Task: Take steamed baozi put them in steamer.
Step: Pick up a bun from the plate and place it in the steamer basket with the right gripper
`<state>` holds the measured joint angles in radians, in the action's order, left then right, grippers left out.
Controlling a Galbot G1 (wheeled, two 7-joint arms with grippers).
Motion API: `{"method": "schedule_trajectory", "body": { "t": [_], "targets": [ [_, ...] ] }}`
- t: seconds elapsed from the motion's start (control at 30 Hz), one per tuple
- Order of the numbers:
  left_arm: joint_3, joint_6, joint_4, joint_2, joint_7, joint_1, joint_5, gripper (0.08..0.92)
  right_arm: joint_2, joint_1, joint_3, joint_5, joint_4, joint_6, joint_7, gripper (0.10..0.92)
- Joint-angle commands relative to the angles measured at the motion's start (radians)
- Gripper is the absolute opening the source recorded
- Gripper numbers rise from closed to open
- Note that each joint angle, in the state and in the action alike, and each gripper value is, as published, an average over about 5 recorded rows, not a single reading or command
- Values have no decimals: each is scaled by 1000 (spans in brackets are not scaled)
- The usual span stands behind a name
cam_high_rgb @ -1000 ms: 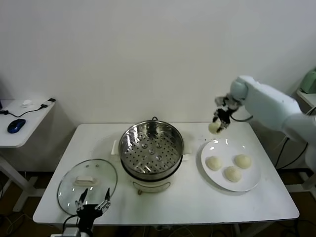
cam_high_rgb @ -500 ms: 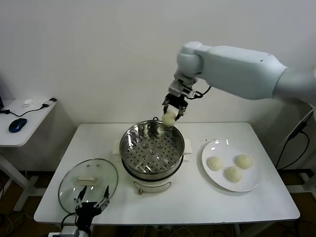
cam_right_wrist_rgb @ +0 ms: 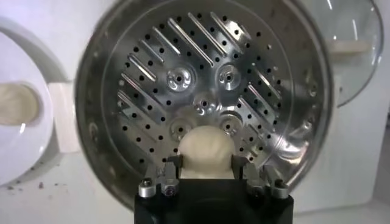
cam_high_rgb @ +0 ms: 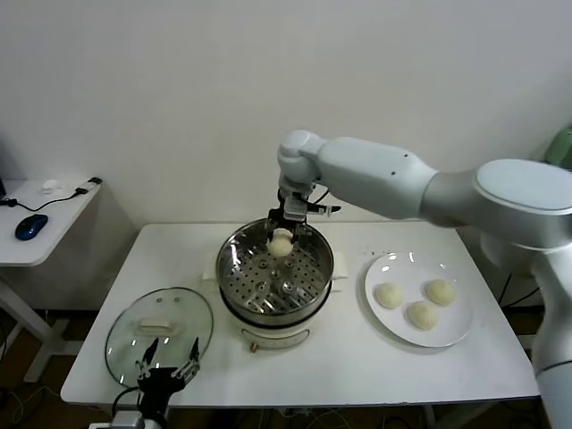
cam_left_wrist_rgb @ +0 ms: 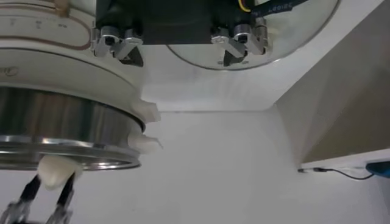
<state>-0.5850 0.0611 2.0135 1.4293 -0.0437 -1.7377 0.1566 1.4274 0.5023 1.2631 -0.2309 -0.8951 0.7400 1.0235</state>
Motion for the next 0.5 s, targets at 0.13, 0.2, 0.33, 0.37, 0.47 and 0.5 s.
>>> {"method": "schedule_trajectory", "body": {
  "t": [0.13, 0.2, 0.33, 0.37, 0.47, 0.5],
  "targets": [
    [-1, -2, -10, -1, -5, 9, 3, 823, 72, -103, -78, -112, 207, 103, -52, 562],
    [-2, -3, -13, -2, -7, 11, 4, 823, 77, -104, -77, -105, 214, 106, -61, 571],
    [-3, -2, -15, -3, -12, 13, 5, 823, 79, -89, -62, -53, 201, 104, -63, 660],
    [-3, -2, -15, -3, -12, 13, 5, 823, 76, -78, -55, -32, 192, 103, -62, 686],
    [-3, -1, -11, -2, -13, 14, 5, 823, 52, -24, -29, 47, 136, 95, -45, 768],
    [-3, 0, -9, -1, -13, 14, 5, 823, 40, 1, -22, 79, 113, 94, -32, 785]
  ]
}}
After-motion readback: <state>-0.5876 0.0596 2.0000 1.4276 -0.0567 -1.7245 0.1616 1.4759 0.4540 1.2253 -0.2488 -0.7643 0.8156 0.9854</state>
